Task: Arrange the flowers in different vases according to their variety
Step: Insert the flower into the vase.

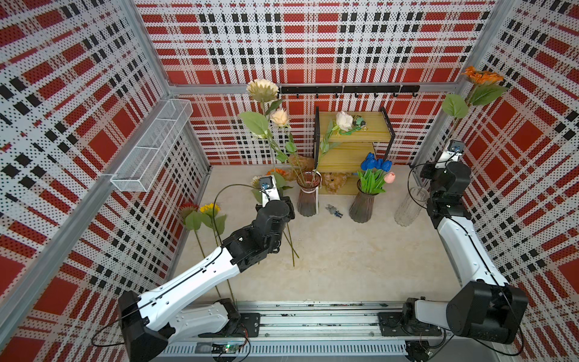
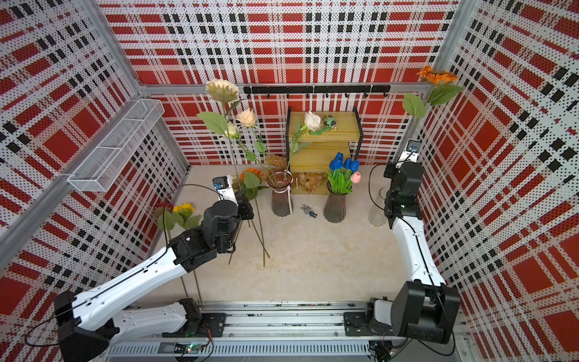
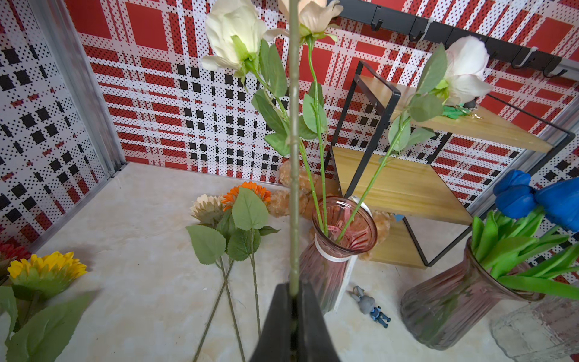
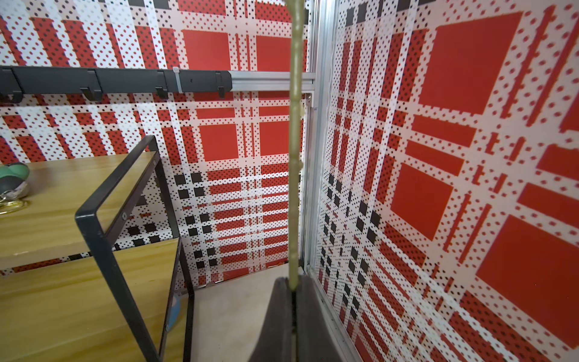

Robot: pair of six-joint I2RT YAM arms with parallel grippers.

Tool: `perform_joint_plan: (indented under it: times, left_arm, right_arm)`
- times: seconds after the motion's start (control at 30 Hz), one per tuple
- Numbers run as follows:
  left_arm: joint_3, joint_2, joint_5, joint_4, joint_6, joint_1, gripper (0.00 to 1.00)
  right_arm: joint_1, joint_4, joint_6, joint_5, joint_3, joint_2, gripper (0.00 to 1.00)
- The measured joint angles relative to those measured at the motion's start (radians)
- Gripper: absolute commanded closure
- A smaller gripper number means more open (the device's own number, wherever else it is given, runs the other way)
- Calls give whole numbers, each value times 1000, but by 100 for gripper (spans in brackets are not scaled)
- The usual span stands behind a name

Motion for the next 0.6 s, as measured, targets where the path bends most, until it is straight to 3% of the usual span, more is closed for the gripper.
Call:
perform_joint_plan:
  times: [0.57, 0.6]
  left_arm:
    - [0, 69, -16, 93, 19, -51, 100]
    - [0, 69, -18, 100, 26, -55, 100]
  right_arm:
    - [-49, 72, 56, -77, -79, 70, 100]
    - [-49, 72, 63, -79, -89, 75, 95]
